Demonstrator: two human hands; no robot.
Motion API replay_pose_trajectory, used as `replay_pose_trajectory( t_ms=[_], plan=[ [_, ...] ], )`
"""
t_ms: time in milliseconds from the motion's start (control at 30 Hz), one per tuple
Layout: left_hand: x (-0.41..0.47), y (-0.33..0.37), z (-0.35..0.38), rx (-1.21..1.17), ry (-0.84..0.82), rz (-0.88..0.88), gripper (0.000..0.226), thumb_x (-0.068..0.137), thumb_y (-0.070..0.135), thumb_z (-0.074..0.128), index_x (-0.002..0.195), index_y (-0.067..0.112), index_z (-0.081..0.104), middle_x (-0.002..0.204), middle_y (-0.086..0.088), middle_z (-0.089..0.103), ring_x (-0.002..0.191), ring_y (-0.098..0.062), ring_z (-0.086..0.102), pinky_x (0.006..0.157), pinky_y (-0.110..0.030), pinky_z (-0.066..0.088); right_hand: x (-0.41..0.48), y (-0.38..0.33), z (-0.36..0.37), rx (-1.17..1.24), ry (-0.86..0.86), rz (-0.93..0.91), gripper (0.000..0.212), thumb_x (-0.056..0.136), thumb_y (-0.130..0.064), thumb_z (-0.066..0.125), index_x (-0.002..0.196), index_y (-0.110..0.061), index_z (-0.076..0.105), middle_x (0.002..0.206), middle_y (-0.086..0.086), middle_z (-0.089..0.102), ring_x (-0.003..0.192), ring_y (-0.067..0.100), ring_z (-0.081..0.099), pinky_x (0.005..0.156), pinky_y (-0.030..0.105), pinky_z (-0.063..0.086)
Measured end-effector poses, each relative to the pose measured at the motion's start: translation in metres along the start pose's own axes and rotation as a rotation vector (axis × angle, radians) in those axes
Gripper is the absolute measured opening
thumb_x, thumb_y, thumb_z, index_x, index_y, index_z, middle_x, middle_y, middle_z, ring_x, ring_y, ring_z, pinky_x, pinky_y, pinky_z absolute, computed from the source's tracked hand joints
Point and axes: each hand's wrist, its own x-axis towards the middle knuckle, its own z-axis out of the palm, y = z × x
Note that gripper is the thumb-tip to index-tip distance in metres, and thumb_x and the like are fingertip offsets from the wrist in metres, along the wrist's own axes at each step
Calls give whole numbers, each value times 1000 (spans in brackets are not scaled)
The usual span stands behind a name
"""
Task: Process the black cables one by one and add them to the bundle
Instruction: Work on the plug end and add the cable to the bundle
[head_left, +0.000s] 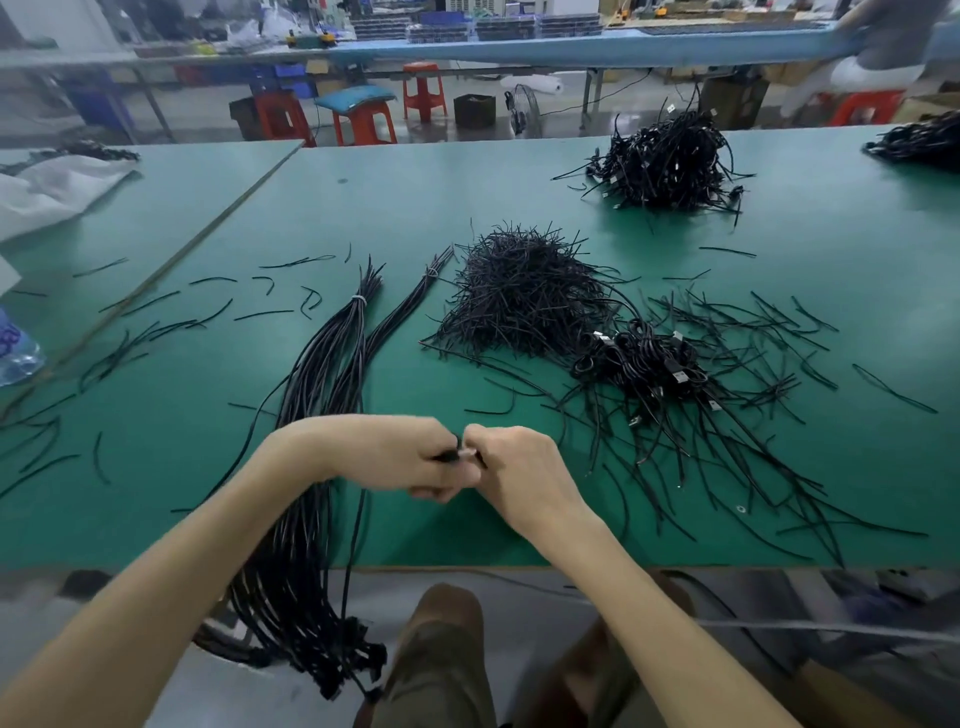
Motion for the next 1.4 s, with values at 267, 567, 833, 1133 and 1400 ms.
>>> replay_pose_trajectory(
  t_ms=[267,567,833,1133,1400],
  plan=[
    [11,-5,16,481,321,-198,40,106,47,45,95,12,59,93,-2,65,91,-24,60,80,-32,41,7,6,-3,572,149,220,59,107,-52,38,60,-16,35,53,-8,37,52,13,32,56,34,31],
    [38,-17,32,243,458,159,21,105,37,54,114,20,64,106,19,55,98,-3,49,83,-18,35,4,8,-3,650,359,190,55,106,-52,40,56,-26,37,49,-9,41,48,10,35,50,30,32],
    [42,-20,40,57,407,143,31,106,29,53,120,3,63,134,-10,61,121,-22,57,104,-37,45,-1,4,-3,552,320,110,61,105,-50,36,64,-6,48,53,9,51,52,28,48,56,47,44],
    [39,-16,32,-171,395,171,33,108,31,46,135,15,57,135,18,59,123,15,49,101,-5,34,0,8,-2,590,363,155,63,104,-52,37,88,-3,74,67,7,69,65,25,65,65,48,51],
    [42,-5,50,-913,385,240,46,110,42,30,144,19,50,147,10,57,140,-4,47,115,-20,35,0,4,-7,627,452,151,53,106,-45,39,57,-25,41,49,-3,43,46,16,38,48,43,34]
  ],
)
